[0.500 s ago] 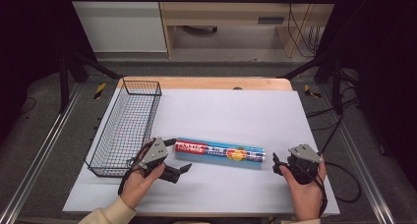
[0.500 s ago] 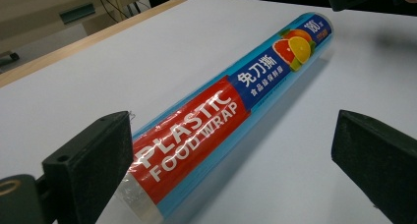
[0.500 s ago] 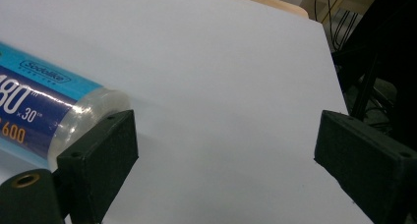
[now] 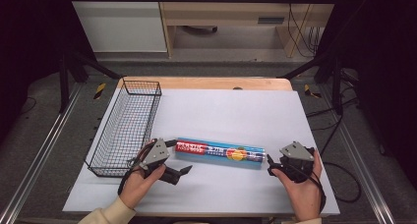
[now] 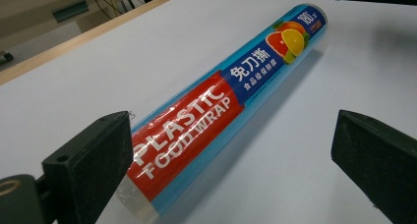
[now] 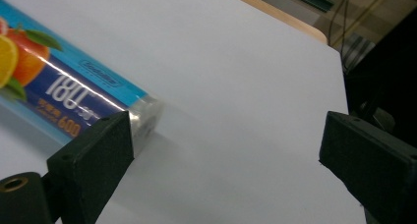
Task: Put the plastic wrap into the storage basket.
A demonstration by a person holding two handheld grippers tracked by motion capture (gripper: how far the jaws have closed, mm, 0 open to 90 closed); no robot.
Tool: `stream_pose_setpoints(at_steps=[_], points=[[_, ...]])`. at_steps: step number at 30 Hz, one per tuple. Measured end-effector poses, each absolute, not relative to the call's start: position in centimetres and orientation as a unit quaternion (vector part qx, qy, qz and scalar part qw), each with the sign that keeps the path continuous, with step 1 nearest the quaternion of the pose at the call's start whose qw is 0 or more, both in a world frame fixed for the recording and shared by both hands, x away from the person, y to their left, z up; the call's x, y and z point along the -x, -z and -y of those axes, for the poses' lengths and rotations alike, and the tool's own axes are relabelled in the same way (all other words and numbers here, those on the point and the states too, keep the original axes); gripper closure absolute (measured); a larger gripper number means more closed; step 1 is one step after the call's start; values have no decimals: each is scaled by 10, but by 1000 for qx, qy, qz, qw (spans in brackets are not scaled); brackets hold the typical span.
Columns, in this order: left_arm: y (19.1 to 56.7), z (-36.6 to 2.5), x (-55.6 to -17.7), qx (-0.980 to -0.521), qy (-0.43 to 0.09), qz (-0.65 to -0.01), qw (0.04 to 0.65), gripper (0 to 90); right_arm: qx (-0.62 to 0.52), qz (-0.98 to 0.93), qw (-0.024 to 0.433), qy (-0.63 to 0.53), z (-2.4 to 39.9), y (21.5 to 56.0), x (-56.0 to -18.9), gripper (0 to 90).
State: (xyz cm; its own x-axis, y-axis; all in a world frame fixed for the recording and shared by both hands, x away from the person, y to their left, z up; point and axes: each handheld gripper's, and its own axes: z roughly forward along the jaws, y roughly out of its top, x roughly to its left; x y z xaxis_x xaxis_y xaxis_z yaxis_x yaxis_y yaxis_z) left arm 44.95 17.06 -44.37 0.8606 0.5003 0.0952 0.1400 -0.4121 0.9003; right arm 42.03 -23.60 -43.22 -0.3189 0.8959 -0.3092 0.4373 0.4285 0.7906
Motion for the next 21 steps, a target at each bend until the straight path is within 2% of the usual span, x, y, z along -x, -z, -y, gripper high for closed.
stream_pose_setpoints(at_steps=[4, 7, 21], points=[[443, -172, -450, -820, -174, -200, 507, 24, -414, -777, 370, -296, 229, 427, -424, 62], [442, -173, -449, -820, -174, -200, 507, 24, -380, -808, 338, -297, 223, 419, -431, 54], [440, -173, -445, -827, -170, -194, 499, 25, -279, -873, 294, -271, 198, 388, -463, 71]])
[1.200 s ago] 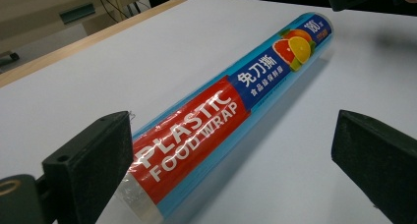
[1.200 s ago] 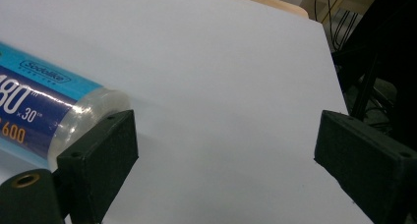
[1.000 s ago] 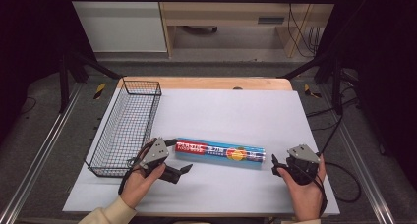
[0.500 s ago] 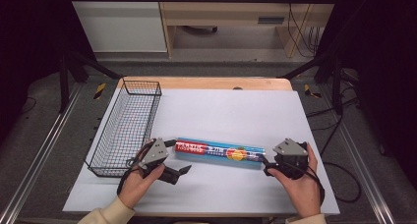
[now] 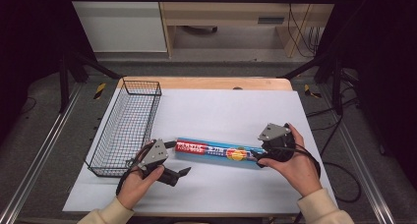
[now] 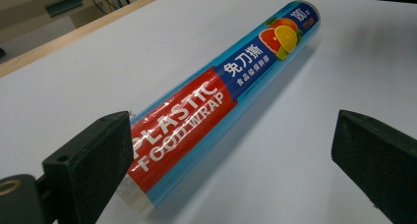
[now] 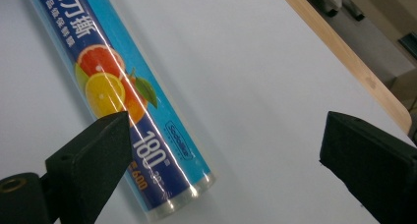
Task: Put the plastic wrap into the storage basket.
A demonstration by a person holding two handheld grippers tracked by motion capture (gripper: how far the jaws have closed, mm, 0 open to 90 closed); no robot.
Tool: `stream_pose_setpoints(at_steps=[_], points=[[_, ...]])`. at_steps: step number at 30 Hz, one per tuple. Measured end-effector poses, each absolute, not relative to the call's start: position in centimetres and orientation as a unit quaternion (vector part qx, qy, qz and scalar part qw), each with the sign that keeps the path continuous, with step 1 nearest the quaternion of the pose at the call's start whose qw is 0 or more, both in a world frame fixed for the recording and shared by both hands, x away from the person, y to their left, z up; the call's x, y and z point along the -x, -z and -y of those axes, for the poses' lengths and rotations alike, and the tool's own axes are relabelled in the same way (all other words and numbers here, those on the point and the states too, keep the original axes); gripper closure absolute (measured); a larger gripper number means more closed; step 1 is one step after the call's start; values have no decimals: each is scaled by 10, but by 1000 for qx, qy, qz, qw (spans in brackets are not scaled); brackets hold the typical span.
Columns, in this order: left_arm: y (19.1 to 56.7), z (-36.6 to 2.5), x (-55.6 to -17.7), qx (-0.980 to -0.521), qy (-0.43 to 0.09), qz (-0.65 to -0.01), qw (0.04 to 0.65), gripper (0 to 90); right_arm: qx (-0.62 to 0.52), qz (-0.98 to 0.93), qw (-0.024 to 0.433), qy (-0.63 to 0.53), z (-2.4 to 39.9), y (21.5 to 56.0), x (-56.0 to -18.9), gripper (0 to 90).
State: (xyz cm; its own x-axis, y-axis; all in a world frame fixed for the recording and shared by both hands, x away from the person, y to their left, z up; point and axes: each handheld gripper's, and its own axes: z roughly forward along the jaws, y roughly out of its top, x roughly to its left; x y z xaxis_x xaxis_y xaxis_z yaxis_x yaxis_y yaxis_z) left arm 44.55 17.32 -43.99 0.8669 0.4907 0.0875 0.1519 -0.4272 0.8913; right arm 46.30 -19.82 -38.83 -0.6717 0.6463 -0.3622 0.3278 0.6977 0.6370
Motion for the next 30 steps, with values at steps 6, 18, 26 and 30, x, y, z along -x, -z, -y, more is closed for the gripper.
stream_pose_setpoints(at_steps=[6, 18, 26, 30], points=[[438, -179, -442, -827, -168, -194, 500, 25, -238, -896, 264, -265, 184, 393, -478, 90], [441, -181, -432, -839, -166, -183, 484, 24, -203, -919, 204, -269, 168, 413, -498, 104], [442, -183, -435, -840, -167, -188, 480, 26, -191, -924, 164, -287, 159, 426, -508, 119], [443, -184, -436, -841, -165, -188, 480, 26, -178, -930, 148, -284, 155, 431, -507, 129]])
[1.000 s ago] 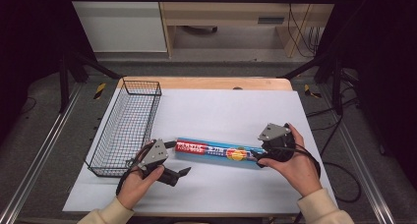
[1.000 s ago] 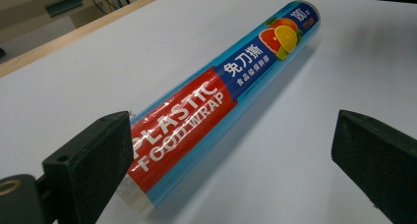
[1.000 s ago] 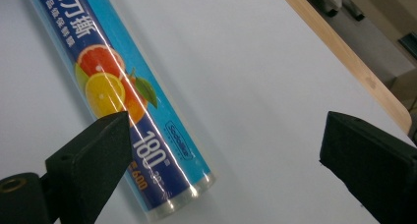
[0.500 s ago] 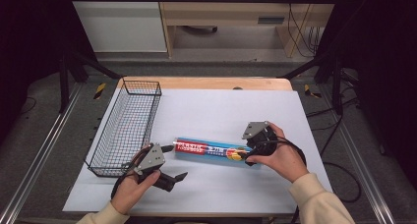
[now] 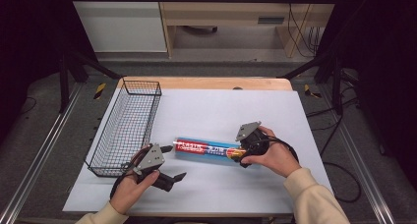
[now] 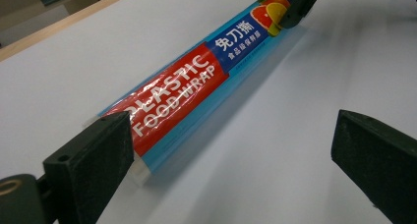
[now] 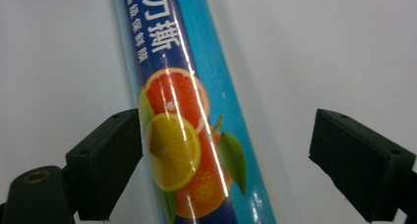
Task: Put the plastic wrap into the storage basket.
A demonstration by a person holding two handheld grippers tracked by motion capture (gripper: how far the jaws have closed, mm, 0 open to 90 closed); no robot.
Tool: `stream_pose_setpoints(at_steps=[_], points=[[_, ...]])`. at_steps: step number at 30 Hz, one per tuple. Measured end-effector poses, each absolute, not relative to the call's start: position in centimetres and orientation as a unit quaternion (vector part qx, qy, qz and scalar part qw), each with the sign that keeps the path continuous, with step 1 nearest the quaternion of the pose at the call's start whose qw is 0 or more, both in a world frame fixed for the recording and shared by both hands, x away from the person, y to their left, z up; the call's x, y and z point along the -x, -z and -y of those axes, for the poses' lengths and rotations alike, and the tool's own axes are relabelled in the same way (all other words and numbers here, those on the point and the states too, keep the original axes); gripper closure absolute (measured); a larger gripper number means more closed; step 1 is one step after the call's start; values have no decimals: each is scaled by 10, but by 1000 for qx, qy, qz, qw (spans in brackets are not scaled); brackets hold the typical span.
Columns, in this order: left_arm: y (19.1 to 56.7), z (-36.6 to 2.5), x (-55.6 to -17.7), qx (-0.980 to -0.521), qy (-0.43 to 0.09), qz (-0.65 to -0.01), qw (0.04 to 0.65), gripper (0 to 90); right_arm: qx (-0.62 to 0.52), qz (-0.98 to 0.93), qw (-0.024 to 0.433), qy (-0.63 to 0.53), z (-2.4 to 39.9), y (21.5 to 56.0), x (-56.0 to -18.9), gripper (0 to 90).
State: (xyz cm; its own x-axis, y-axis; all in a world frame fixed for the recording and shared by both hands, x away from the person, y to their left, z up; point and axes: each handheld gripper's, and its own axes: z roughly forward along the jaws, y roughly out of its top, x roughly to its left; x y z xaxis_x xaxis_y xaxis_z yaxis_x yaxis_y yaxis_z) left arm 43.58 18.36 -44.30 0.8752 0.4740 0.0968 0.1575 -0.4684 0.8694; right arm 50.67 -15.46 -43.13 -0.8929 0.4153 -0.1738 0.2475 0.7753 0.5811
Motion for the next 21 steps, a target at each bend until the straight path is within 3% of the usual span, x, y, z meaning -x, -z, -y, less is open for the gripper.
stream_pose_setpoints(at_steps=[21], points=[[447, -178, -435, -851, -154, -181, 469, 27, -149, -952, 103, -248, 145, 452, -514, 191]])
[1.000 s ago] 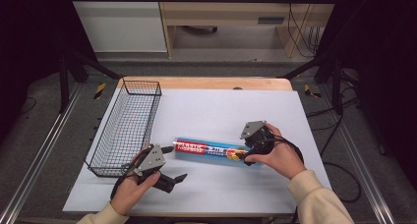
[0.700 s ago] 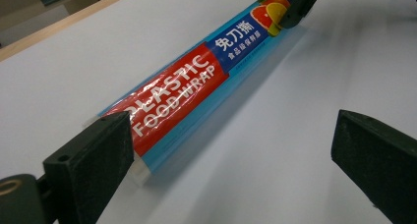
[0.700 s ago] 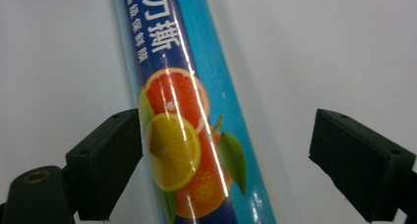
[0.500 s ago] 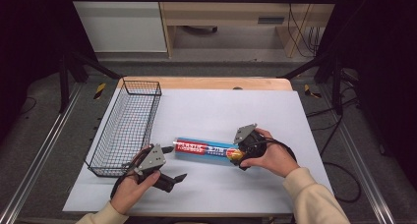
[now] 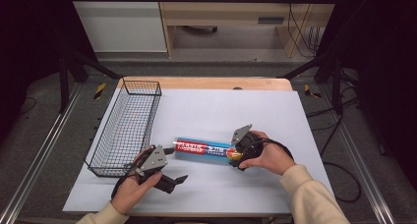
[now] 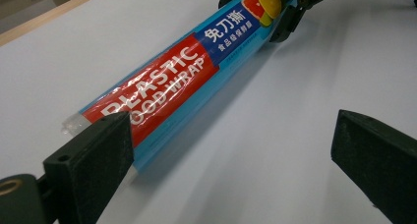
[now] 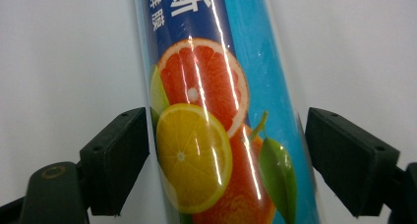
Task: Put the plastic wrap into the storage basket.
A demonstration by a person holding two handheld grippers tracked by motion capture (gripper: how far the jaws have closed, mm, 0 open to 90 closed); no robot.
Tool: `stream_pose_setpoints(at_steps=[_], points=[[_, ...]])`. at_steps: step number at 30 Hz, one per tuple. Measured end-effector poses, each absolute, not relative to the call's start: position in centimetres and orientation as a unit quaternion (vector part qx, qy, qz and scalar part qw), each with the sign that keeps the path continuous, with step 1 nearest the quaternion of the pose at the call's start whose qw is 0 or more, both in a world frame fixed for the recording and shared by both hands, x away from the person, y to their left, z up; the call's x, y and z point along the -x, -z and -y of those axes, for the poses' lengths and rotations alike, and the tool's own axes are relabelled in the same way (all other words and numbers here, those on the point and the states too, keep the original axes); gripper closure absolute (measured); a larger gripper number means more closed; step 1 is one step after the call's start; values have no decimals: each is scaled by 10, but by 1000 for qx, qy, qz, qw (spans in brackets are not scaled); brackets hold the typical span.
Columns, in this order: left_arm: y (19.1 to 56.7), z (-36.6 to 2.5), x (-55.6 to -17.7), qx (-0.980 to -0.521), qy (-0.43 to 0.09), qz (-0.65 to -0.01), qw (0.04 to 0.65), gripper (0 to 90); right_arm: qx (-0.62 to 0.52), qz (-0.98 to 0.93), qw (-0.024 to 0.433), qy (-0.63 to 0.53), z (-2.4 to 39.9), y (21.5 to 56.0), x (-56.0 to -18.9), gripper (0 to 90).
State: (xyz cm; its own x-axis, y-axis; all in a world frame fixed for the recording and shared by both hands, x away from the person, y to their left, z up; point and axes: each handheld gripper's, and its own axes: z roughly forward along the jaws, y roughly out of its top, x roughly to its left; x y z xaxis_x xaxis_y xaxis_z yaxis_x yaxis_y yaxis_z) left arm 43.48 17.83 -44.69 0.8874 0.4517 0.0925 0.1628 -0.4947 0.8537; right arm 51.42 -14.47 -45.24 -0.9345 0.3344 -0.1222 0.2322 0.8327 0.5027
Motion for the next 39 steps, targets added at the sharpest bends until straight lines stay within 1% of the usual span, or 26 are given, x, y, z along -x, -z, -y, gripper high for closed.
stream_pose_setpoints(at_steps=[3, 6, 15, 22, 25, 33, 36, 39], points=[[448, -177, -435, -852, -151, -179, 468, 27, -148, -953, 98, -245, 144, 453, -515, 236], [448, -177, -434, -852, -152, -179, 467, 27, -150, -955, 101, -237, 143, 454, -515, 257], [447, -178, -434, -854, -153, -178, 464, 28, -150, -960, 95, -215, 139, 456, -519, 270], [447, -177, -435, -854, -153, -179, 463, 29, -140, -962, 107, -209, 137, 455, -516, 287], [445, -178, -435, -852, -154, -182, 466, 29, -140, -962, 102, -210, 137, 454, -513, 293], [440, -184, -437, -847, -160, -186, 472, 29, -132, -959, 140, -208, 136, 447, -500, 298], [438, -184, -437, -845, -159, -186, 475, 29, -133, -955, 142, -222, 141, 443, -496, 300], [433, -182, -438, -854, -171, -168, 461, 31, -134, -955, 143, -222, 143, 439, -492, 300]])
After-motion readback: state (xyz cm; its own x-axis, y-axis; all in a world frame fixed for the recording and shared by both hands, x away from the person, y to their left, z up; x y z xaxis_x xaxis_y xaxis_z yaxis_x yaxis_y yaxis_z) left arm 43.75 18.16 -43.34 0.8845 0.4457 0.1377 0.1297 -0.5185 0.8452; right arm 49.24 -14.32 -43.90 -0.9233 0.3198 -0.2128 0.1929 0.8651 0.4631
